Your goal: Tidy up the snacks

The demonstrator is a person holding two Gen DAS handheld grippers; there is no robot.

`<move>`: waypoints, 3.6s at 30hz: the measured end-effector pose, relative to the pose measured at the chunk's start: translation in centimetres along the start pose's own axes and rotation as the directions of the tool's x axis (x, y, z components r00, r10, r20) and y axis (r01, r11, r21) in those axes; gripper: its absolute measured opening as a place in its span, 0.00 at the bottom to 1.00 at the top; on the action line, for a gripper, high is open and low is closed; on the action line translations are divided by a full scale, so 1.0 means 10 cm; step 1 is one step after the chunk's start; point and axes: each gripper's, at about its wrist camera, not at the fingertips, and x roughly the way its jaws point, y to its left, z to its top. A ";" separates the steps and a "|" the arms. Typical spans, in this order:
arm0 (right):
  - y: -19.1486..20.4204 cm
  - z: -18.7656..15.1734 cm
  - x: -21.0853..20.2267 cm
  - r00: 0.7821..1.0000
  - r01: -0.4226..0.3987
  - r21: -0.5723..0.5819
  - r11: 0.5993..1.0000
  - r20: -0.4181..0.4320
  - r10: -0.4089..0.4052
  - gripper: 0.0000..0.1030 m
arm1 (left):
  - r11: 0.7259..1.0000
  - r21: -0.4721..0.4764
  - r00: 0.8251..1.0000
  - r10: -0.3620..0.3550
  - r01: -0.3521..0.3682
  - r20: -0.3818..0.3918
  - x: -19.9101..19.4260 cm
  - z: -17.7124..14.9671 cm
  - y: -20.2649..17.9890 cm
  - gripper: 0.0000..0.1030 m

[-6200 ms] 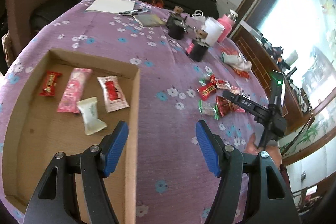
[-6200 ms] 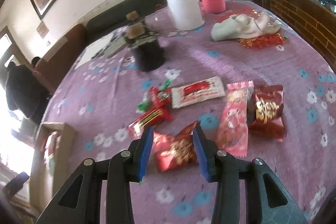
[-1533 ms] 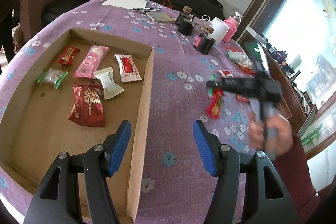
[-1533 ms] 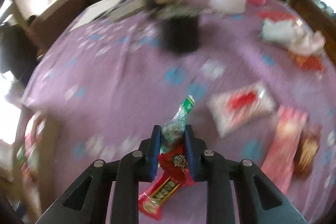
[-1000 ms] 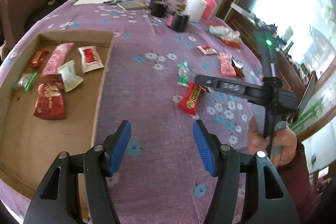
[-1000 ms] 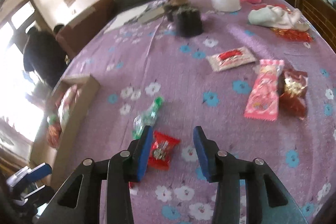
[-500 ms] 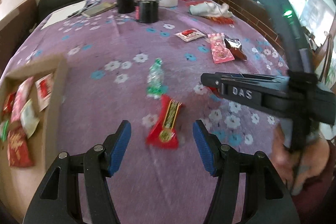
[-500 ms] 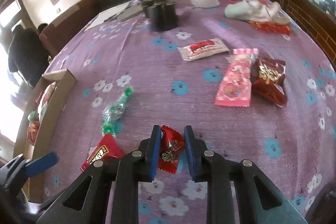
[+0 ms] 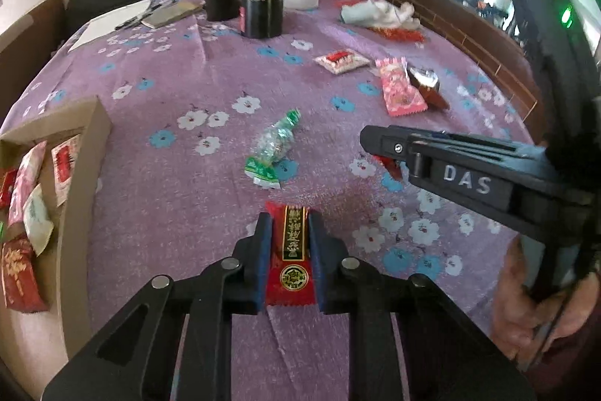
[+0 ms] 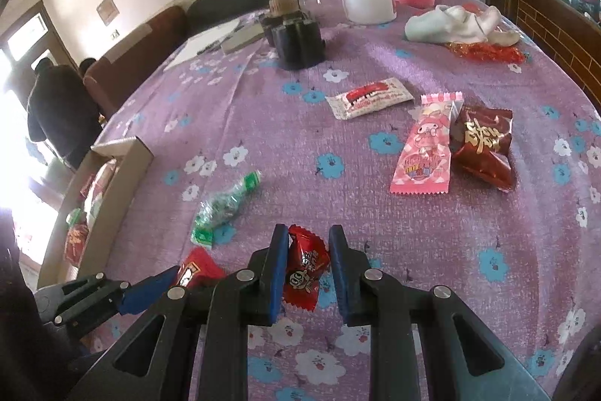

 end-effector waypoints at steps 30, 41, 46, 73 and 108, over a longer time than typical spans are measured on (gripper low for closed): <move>-0.02 -0.08 -0.02 1.000 -0.011 0.002 1.000 -0.010 0.011 0.38 | 1.000 0.007 0.999 0.030 -0.030 0.021 -0.07 -0.18 -0.01 0.61; 0.29 -0.19 0.09 0.994 0.107 -0.159 0.981 -0.019 -0.111 0.36 | 0.999 -0.042 1.000 0.028 -0.028 -0.005 0.00 -0.23 0.03 0.15; 0.36 -0.23 0.08 0.992 0.125 -0.184 0.975 -0.004 -0.128 0.16 | 0.994 -0.106 1.000 0.000 0.000 0.002 -0.10 -0.27 0.16 0.15; 0.84 -0.17 -0.34 0.996 -0.024 -0.158 0.987 0.077 0.037 0.15 | 0.918 -0.364 0.969 0.214 -0.156 0.125 -1.04 -0.58 1.44 0.15; 3.12 -0.74 0.45 0.948 -0.305 -0.470 0.828 -0.232 0.217 0.17 | 0.830 -0.521 0.958 0.277 -0.199 0.076 -1.04 -0.89 2.62 0.18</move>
